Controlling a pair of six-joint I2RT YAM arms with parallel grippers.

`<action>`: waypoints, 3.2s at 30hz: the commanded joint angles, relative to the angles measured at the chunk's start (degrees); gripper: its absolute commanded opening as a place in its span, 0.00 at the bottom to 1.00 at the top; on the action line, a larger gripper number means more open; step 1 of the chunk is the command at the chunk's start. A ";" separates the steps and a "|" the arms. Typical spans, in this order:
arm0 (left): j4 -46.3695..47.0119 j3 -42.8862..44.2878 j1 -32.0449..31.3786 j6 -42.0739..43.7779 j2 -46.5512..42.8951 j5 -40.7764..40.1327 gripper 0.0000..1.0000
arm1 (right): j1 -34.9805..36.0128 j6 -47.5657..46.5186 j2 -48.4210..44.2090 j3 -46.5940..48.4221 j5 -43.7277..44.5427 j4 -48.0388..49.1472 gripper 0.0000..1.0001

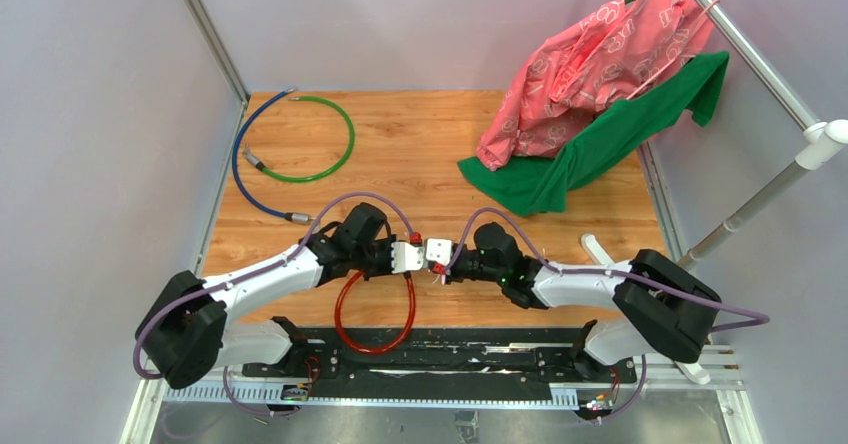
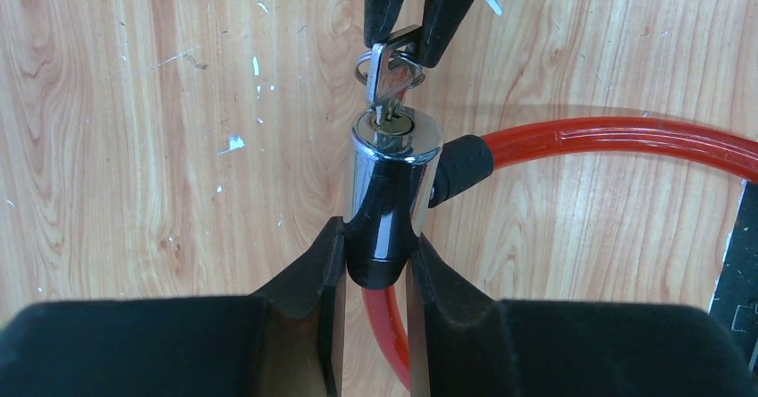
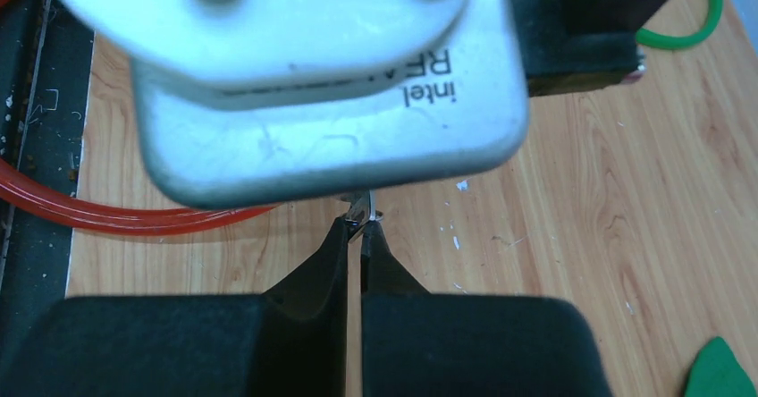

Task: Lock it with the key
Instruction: Lock the lock.

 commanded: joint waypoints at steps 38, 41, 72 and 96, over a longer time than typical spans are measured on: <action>4.06 0.65 -0.27 2.48 -2.55 5.58 0.00 | -11.69 50.08 -3.04 11.20 -10.90 -23.47 0.53; 3.86 0.83 -0.32 2.44 -2.47 5.57 0.00 | -11.48 48.37 -0.19 13.40 -12.13 -25.08 0.49; 2.80 1.40 -0.32 1.86 -2.68 9.54 0.00 | -3.48 19.80 -0.84 11.19 -0.73 -19.41 0.00; 1.77 -0.34 0.12 8.13 -2.34 1.39 0.00 | -1.82 17.10 -10.06 3.95 -0.75 -22.45 0.00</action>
